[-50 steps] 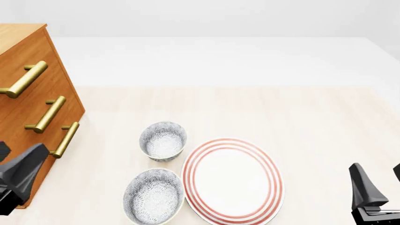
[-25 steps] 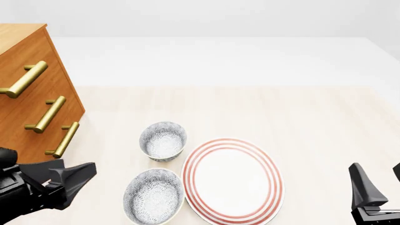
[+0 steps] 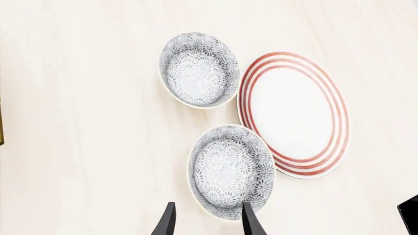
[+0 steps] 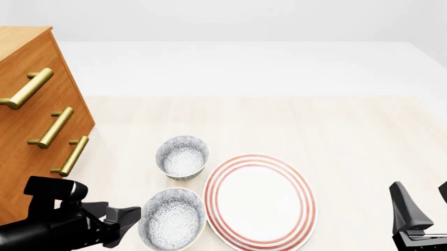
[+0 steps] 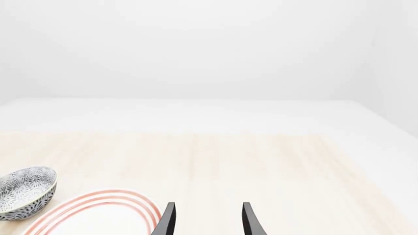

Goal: Stack the bowl in the middle on the bowl at the back.

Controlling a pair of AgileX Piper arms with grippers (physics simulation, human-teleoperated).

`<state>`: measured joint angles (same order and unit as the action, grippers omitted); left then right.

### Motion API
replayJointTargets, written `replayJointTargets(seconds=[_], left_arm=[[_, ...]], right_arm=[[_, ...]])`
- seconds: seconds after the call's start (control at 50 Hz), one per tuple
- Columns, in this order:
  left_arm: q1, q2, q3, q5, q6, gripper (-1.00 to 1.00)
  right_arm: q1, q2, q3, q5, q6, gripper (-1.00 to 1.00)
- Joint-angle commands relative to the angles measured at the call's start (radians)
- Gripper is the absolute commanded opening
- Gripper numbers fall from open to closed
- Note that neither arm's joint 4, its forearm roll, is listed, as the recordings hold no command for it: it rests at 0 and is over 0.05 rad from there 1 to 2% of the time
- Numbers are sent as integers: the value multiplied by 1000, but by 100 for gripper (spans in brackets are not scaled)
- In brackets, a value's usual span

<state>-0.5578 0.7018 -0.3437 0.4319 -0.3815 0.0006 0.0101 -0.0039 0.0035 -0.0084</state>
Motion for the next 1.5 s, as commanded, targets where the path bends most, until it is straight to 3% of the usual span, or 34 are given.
replayJointTargets(seconds=[0.02, 0.34, 0.76, 0.96, 1.32, 1.44, 1.46, 1.5], left_arm=[[8, 90, 63, -122, -32, 100], [13, 216, 149, -306, -91, 100], [-16, 406, 186, -546, -165, 100], [-15, 450, 195, -600, -168, 100], [-16, 665, 212, -814, -183, 100], [-14, 682, 210, -828, -186, 100], [-11, 681, 209, -826, -183, -100], [-3, 679, 209, -825, -176, -100]], right_arm=[[1, -1, 0, 2, 1, 100], [4, -3, 0, 4, 4, 100], [4, -4, 0, 5, 3, 100], [5, -4, 0, 6, 4, 100], [6, -4, 0, 5, 5, 100], [6, -4, 0, 6, 7, 100], [6, -3, 0, 6, 7, 100], [6, -4, 0, 6, 8, 100]])
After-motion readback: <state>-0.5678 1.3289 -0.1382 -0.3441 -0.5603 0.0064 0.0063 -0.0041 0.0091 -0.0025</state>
